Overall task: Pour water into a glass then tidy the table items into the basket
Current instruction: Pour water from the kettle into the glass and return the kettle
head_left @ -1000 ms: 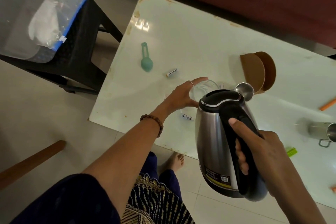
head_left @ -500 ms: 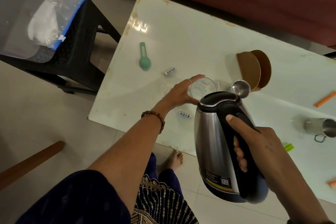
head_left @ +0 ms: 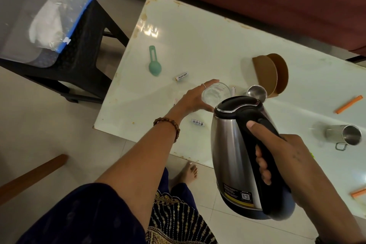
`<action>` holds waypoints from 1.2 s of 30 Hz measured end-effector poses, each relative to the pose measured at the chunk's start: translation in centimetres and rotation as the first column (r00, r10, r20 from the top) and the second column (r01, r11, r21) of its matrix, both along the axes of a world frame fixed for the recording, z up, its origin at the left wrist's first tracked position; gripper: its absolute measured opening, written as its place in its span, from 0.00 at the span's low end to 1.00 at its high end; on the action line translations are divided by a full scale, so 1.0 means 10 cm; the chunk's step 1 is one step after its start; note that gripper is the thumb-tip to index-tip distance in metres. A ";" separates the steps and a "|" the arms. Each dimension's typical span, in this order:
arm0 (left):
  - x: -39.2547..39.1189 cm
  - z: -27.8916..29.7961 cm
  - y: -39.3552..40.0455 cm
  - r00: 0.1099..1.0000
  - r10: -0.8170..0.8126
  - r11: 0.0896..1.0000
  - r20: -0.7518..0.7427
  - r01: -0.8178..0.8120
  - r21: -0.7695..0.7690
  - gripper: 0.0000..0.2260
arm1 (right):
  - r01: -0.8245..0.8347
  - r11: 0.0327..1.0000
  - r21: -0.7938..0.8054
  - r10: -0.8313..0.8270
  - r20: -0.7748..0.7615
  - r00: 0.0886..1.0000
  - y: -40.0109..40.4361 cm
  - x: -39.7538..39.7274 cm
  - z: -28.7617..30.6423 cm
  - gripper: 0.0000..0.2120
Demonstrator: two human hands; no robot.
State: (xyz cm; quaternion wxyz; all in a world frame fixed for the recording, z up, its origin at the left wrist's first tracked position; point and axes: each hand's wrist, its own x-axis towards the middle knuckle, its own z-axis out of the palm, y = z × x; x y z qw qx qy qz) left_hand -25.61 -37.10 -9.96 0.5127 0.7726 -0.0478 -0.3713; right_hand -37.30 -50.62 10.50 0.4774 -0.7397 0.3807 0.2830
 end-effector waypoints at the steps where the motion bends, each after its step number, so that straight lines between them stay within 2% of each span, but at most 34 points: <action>1: 0.00 0.01 0.00 1.000 -0.007 1.000 0.004 0.007 0.008 0.39 | -0.003 1.000 -0.002 0.003 0.000 1.000 0.00 0.00 0.02 0.24; 21: -0.02 0.23 -0.12 0.999 -0.044 0.983 0.031 0.037 0.180 0.39 | 0.003 1.000 0.017 -0.002 -0.069 0.998 -0.02 0.08 0.29 0.26; 31: -0.02 0.28 -0.15 0.998 -0.057 0.976 0.006 0.054 0.212 0.38 | 0.018 0.999 0.030 -0.015 -0.104 0.994 -0.01 0.11 0.34 0.26; 36: -0.02 0.29 -0.14 0.998 -0.059 0.972 0.012 0.055 0.227 0.37 | -0.051 0.999 -0.012 0.050 -0.068 0.996 0.00 0.11 0.33 0.24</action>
